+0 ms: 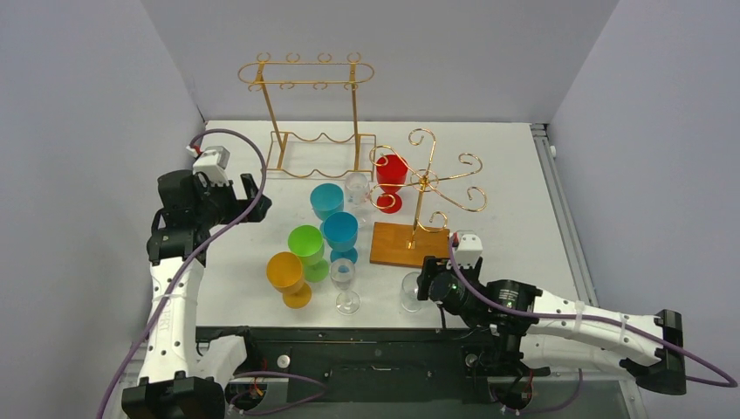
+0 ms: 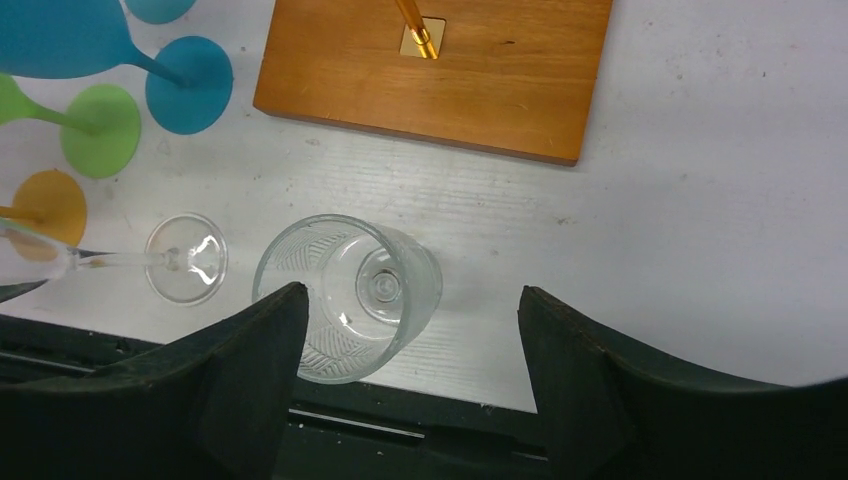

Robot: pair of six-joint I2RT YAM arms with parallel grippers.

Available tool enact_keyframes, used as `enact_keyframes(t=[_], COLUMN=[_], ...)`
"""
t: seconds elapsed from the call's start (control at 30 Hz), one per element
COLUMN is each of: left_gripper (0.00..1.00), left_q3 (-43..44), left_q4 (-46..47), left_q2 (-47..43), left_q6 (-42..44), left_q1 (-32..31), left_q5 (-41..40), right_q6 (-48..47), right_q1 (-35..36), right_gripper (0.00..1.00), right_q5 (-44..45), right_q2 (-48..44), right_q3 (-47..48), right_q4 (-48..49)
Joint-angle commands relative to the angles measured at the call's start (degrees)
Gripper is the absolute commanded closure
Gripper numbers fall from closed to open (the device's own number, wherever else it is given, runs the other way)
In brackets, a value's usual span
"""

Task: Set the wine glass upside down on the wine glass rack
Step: Pick up the wine glass at the center of the board.

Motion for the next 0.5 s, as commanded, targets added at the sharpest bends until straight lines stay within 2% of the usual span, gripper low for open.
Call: enact_keyframes(t=[0.0, 0.47], left_gripper=[0.03, 0.00], left_q3=[3.8, 7.5], left_q4=[-1.7, -6.7], left_q2=[-1.5, -2.3], left_q6=[1.3, 3.8], left_q1=[0.2, -0.8], left_q5=[3.1, 8.5], right_q6=[1.5, -3.0], right_q1=[0.9, -2.4], right_gripper=[0.30, 0.50], right_q5=[4.3, -3.0], right_q2=[2.6, 10.0], right_q3=[1.6, -4.9], right_q4=[1.0, 13.9])
